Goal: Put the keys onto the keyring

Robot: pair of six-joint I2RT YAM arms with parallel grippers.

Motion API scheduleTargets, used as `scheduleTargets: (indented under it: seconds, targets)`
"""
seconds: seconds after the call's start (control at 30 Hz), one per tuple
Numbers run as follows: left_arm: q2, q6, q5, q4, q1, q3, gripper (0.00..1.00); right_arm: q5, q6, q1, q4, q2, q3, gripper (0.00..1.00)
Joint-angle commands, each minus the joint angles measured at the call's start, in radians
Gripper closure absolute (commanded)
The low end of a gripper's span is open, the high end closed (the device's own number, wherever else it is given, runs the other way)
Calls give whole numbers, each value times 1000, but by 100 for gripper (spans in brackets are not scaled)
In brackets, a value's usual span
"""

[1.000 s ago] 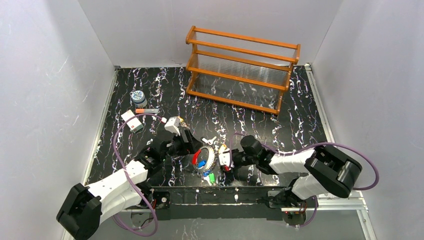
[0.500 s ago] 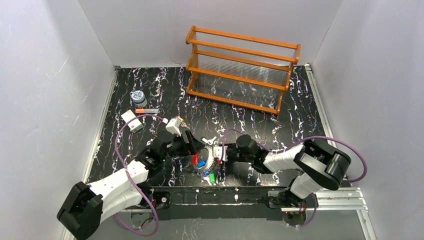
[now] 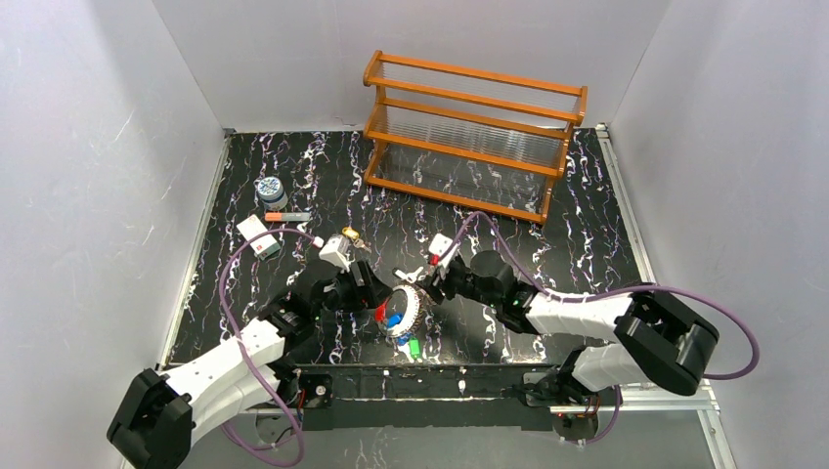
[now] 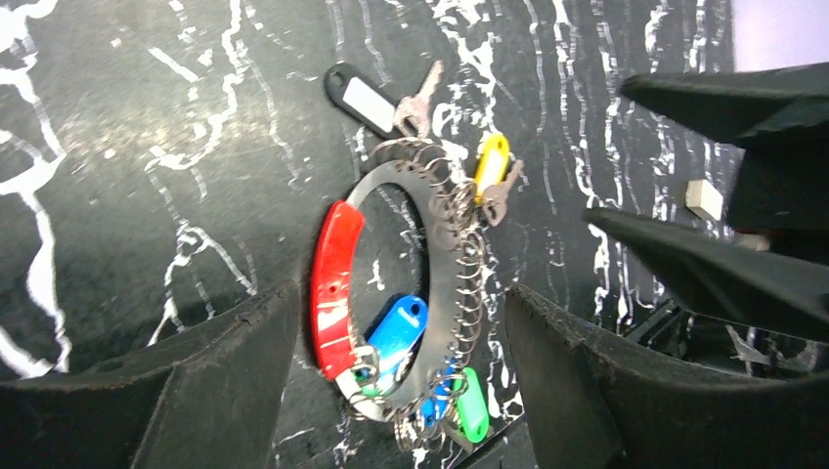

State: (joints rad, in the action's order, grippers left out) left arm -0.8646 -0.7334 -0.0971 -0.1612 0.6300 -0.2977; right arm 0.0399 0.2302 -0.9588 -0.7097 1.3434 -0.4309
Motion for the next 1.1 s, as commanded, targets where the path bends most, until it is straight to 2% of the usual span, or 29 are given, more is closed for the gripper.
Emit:
scheduleTargets:
  seconds: [0.0, 0.13, 0.23, 0.3, 0.4, 0.57, 0.73, 1.07]
  targets:
    - [48, -4, 112, 167, -4, 1, 27, -26, -316, -3, 199, -40, -118, 35]
    - [58, -51, 174, 266, -4, 1, 32, -120, -537, -4, 362, -10, -208, 35]
    - [62, -106, 127, 280, -5, 20, 39, 9, -582, -5, 442, 35, -270, 34]
    - [75, -128, 84, 275, -2, 37, 49, 122, -612, -3, 443, 65, -290, 34]
    - [124, -158, 34, 278, 6, 62, 52, 295, -671, -4, 385, 114, -292, 36]
    - [231, -251, -25, 267, 11, 126, 56, 428, -783, -6, 339, 191, -314, 47]
    - [333, -318, -56, 273, 14, 187, 62, 451, -840, -26, 395, 238, -348, 58]
    - [338, -338, -46, 362, 14, 184, 75, 342, -852, -118, 539, 318, -438, 60]
